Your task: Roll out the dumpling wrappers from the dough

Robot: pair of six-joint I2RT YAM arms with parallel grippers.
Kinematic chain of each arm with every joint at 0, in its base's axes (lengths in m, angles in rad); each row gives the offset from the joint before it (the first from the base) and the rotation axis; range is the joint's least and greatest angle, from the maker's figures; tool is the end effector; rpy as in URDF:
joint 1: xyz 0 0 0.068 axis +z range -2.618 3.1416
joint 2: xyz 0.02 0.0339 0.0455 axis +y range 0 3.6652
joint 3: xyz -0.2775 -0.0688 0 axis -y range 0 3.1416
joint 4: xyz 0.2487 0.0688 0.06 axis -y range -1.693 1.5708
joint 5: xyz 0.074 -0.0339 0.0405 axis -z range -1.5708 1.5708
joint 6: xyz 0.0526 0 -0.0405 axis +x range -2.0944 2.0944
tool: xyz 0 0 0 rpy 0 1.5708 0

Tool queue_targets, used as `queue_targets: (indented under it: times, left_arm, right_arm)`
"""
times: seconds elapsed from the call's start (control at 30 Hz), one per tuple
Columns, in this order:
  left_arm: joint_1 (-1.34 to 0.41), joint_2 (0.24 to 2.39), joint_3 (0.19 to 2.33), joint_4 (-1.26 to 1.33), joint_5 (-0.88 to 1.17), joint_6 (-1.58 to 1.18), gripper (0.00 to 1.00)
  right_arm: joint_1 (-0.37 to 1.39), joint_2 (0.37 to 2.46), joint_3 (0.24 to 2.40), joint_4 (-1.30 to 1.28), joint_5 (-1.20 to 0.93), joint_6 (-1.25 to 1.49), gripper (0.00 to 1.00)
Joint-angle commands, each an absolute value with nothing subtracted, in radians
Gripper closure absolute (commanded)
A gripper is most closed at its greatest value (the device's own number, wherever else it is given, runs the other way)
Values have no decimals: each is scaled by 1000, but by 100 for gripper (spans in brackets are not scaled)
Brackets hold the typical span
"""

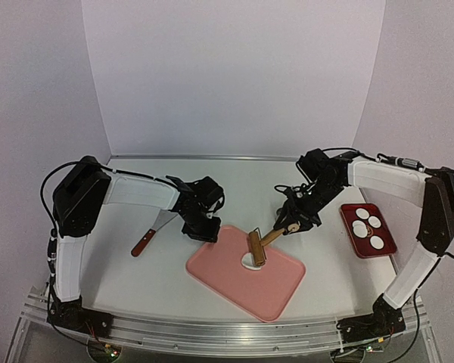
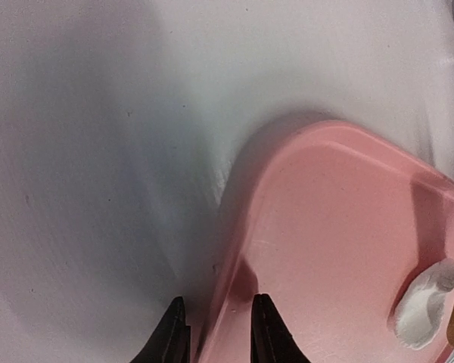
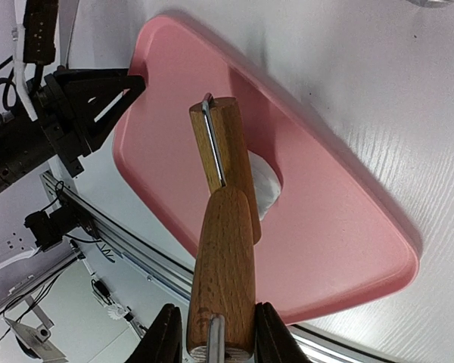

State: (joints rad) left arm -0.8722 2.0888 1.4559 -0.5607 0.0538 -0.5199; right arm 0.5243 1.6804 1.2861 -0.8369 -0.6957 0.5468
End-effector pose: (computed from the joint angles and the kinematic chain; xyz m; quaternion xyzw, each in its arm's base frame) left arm 0.2808 -0.3388 0.1382 0.1770 0.9658 -0.1404 0.1269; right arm 0.2784 0.2000 0.2413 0.0472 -0.9272 -0.3700 0.0348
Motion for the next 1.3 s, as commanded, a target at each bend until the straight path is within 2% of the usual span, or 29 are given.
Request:
queue_targets:
  times: [0.0, 0.17, 0.27, 0.67, 1.27]
  left_arm:
    - [-871, 2091, 1487, -572, -22, -488, 81]
    - [-871, 2103, 1484, -572, -42, -487, 96]
    - [-873, 2101, 1476, -572, -54, -493, 100]
    - [-873, 2070, 1424, -569, -87, -518, 100]
    - [-872, 2032, 1342, -561, -116, -557, 100]
  right_arm:
    - [529, 1713, 1286, -850, -683, 540, 100]
    - [530, 1744, 1295, -869, -673, 528, 100]
    - [529, 1761, 1305, -893, -649, 522, 100]
    - [530, 1811, 1314, -1051, -453, 529, 100]
    - [485, 1843, 1204, -1081, -378, 501, 100]
